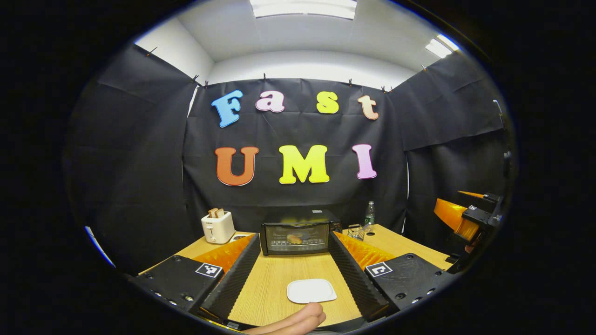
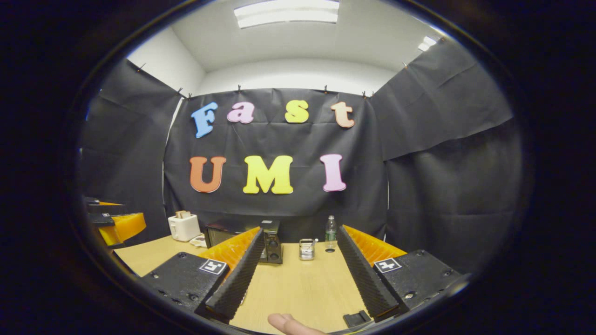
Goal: Open the electric oven with the left hand, put the food in, and close the electric oven.
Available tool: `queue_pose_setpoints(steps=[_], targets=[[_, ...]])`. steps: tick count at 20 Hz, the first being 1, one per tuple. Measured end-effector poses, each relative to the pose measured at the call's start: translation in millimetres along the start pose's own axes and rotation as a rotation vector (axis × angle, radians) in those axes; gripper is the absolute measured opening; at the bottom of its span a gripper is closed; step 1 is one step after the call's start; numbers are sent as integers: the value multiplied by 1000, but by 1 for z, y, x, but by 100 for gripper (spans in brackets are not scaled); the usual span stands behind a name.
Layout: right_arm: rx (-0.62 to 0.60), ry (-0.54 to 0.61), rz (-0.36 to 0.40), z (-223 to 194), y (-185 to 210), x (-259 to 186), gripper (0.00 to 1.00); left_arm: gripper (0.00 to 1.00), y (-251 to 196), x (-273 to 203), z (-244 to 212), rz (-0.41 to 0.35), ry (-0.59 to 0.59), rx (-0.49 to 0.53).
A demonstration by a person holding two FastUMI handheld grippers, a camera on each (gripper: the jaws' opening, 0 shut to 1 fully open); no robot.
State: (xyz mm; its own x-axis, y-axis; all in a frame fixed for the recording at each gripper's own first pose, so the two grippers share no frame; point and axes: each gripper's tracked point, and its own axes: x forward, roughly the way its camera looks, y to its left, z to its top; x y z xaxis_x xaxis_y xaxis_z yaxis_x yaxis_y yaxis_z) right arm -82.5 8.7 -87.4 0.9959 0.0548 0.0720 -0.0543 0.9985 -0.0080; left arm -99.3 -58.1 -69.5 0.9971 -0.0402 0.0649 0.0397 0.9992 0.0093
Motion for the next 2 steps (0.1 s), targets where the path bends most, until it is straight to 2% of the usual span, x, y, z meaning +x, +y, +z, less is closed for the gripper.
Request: queue_pose_setpoints(steps=[2], targets=[[-6,-2,-8,2,-3,-2,100,96,1,-1,1,1,-2,0]])
